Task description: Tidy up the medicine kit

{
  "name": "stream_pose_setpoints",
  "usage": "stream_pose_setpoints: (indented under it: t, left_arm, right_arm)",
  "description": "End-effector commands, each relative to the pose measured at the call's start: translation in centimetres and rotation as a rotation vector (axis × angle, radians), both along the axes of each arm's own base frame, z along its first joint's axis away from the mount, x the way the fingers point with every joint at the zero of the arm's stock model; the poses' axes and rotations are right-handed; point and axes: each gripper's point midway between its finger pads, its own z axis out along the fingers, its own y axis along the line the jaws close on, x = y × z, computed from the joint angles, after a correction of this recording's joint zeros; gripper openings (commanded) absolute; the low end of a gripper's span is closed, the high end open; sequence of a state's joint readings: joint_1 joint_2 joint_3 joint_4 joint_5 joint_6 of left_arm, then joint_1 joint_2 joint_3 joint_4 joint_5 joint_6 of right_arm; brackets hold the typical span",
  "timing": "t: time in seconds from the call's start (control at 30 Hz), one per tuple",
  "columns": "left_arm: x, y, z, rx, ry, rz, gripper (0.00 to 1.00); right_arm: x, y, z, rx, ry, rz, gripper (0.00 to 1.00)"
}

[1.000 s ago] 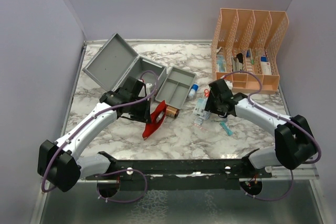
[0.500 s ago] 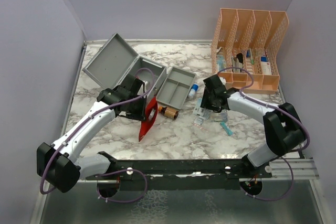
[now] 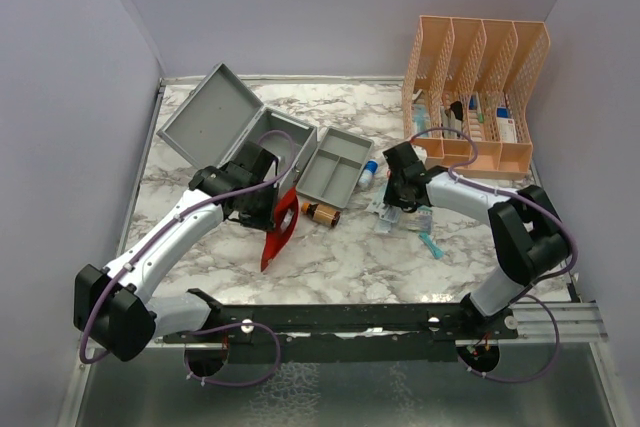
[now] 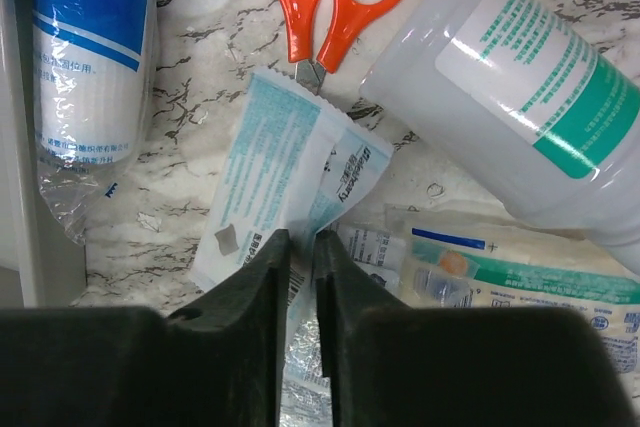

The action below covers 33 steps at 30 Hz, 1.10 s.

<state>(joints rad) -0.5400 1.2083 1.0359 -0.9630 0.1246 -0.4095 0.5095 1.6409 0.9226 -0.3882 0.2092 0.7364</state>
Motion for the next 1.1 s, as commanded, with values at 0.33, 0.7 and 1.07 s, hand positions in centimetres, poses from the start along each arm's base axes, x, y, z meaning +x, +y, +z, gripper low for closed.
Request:
stream_pose_setpoints:
  t: [0.33,0.7,1.07]
  left_arm:
    - [0.7,-0.5,0.1,-0.024,-0.045,0.007,0.0]
    - [0.8,-0.7,-0.7,-0.031,-0.045,0.017,0.0]
    - [1.0,-1.6,-1.1,-0.089,-0.065,0.018,0.0]
  right_arm:
    - [-0.6,-0.9,2.8,0.014,-0.069,-0.015,0.07]
    - [-2.2,0.5,3.7,0.112,-0.077,0.074,0.01]
    - [-6.0,5.4,10.0,0.27,-0.125,0.169,0.01]
